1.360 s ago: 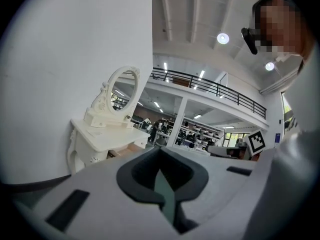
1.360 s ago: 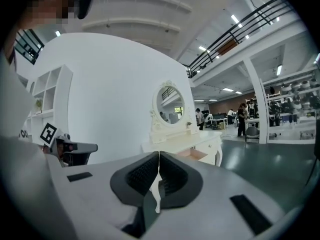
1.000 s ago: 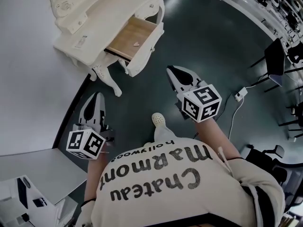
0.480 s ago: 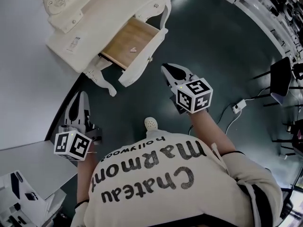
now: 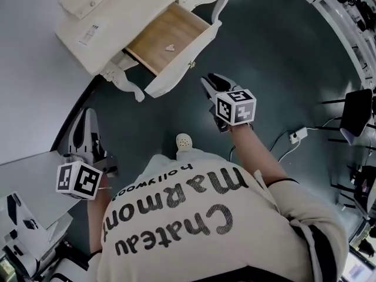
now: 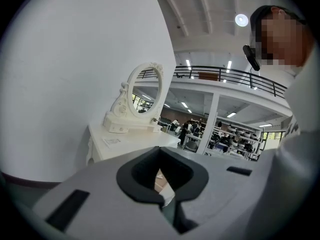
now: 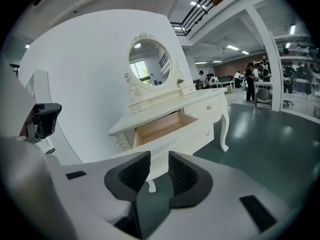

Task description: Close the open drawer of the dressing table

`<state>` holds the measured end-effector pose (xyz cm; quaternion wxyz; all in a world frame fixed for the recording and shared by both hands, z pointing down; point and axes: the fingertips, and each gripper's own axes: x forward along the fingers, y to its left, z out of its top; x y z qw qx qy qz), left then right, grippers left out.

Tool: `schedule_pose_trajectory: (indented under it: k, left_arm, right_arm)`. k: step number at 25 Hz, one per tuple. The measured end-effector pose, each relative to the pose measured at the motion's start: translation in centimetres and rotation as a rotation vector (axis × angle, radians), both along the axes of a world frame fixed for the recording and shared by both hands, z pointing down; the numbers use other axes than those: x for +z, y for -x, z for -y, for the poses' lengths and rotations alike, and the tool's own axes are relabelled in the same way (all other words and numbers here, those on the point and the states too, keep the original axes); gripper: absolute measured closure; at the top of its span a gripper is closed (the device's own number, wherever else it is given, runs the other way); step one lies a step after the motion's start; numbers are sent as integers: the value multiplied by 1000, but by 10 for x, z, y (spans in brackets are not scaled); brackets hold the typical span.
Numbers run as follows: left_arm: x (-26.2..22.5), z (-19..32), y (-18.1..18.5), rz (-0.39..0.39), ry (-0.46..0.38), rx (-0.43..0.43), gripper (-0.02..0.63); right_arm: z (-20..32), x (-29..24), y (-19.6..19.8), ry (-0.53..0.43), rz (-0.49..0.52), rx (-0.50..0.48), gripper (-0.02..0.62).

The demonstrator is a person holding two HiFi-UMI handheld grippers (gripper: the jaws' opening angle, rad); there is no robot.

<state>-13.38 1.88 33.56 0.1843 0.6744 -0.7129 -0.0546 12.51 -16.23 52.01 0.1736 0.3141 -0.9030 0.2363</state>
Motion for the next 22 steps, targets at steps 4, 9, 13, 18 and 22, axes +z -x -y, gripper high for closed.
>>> schedule_pose_trajectory:
  k: [4, 9, 13, 18, 22]
  left_arm:
    - [7, -1, 11, 5, 21, -31, 600]
    - [13, 8, 31, -11, 25, -66, 600]
    - [19, 30, 39, -22, 30, -46, 600]
    - [14, 59, 54, -20, 14, -20, 600]
    - [9, 77, 65, -18, 10, -8, 600]
  right_arm:
    - [10, 18, 7, 35, -34, -10, 451]
    - [21, 42, 18, 74, -60, -27, 425]
    - [30, 62, 26, 105, -113, -34, 425]
    - [41, 70, 31, 147, -186, -15, 425]
    - [50, 81, 36, 172, -221, -18, 425]
